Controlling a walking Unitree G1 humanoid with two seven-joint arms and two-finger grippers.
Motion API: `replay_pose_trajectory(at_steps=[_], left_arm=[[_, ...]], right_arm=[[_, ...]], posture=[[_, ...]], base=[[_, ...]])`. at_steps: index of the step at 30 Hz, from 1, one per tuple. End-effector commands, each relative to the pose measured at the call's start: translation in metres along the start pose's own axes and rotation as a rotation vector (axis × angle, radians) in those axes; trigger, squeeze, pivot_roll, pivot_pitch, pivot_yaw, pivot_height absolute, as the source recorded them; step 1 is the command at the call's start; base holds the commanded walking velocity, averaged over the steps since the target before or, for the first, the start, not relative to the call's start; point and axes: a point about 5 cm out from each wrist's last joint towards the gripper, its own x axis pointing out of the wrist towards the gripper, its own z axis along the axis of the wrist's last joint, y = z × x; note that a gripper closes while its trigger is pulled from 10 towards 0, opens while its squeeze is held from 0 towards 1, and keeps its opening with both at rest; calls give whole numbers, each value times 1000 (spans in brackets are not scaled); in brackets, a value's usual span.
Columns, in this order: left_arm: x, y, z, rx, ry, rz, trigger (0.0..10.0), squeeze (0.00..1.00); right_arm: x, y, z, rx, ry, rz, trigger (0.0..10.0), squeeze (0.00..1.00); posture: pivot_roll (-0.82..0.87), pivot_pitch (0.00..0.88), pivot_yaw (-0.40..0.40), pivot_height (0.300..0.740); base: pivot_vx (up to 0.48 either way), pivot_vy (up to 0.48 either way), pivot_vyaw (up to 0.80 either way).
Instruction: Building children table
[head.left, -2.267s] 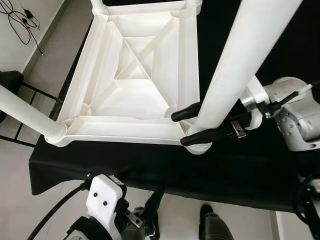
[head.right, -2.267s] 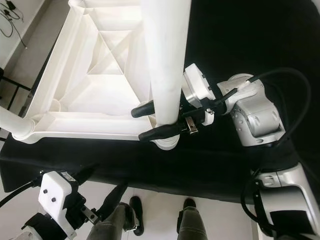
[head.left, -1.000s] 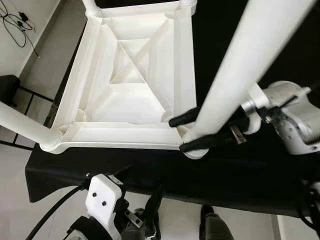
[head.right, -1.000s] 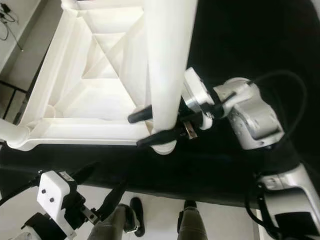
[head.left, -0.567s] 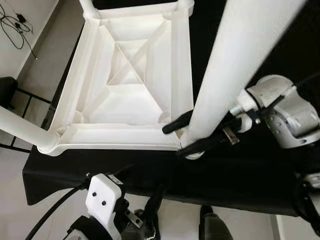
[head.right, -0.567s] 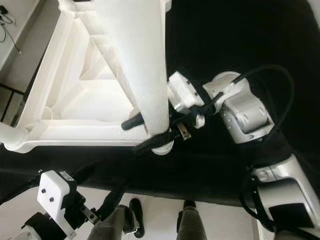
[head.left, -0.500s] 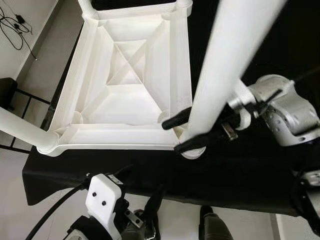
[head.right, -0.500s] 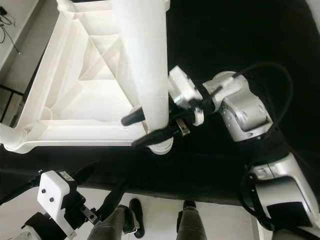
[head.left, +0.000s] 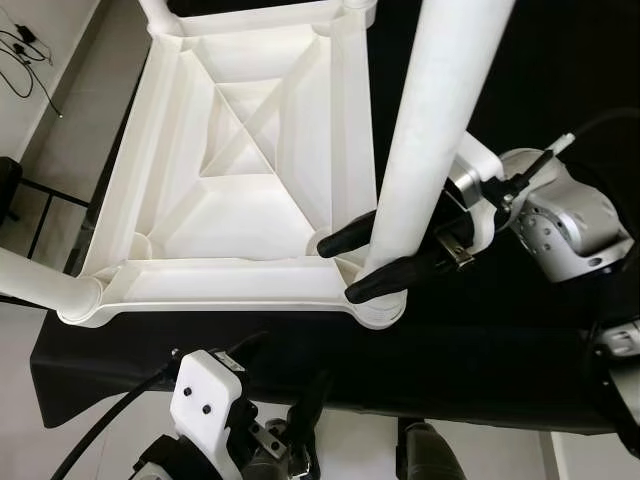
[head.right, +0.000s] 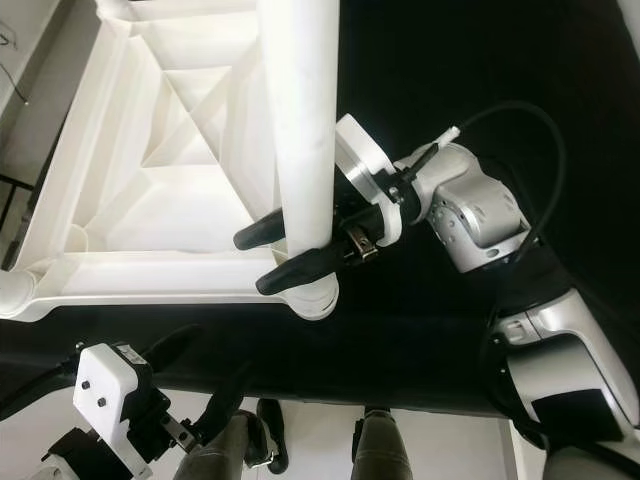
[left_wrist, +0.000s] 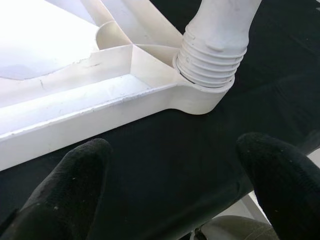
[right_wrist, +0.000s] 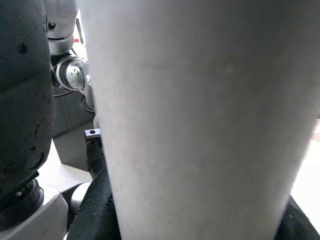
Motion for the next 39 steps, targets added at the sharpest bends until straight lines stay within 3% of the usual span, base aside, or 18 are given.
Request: replay_pose_trajectory(at_steps=[1,4,34,39], left_arm=[[-4,-4,-1,-18,19,5,10000,0],[-5,-4,-1,-21,22,4,10000,0],[-3,-1,-2,-9,24,0,10000,0],[-2,0,-2,-8,23,0,10000,0]], right_arm=[[9,5,-32,125,54,32,10000,0],[9,15,-33,115,63,47,10000,0],[3,40,-45,52,188,45,10000,0],[3,43,-48,28,263,47,10000,0]], posture=[[22,449,124,740],[20,451,130,740],[12,425,134,740],[10,424,134,740]], base=[[0,0,0],[0,0,0],[0,0,0],[0,0,0]])
